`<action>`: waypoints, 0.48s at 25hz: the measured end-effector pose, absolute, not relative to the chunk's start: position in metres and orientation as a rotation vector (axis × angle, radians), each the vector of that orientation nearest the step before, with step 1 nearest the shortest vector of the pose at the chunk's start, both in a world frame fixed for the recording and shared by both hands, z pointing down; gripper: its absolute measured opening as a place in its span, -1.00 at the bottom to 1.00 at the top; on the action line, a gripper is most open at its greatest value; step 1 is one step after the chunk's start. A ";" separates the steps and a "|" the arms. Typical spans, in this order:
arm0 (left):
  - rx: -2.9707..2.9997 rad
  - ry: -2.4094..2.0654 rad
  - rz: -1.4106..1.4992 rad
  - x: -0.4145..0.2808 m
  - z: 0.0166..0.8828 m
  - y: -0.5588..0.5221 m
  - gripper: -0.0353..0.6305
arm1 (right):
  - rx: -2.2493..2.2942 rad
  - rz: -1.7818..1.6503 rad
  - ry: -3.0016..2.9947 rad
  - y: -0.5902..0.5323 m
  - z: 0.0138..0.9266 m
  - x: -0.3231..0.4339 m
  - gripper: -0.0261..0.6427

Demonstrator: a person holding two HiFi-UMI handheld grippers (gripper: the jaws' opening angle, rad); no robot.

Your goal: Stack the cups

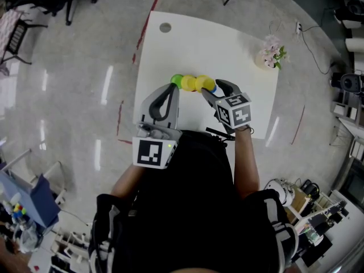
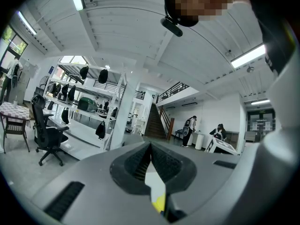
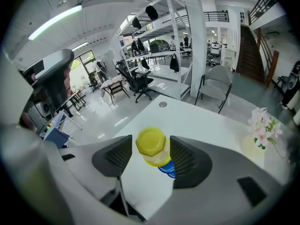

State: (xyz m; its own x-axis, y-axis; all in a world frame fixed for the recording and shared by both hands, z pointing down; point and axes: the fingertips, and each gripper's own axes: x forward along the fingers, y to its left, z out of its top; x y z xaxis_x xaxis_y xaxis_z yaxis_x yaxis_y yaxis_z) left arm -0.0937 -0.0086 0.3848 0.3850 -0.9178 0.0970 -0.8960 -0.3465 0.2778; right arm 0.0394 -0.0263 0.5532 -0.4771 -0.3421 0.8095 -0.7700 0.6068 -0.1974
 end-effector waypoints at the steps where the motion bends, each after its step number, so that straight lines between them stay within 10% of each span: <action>1: 2.364 -1.594 -0.108 -0.093 0.384 -0.009 -0.83 | 0.876 0.718 -2.086 -0.027 0.550 0.039 -0.11; 12: 2.404 -1.587 -0.090 -0.074 0.373 -0.006 -0.83 | 1.211 0.602 -2.376 -0.053 0.464 0.066 -0.14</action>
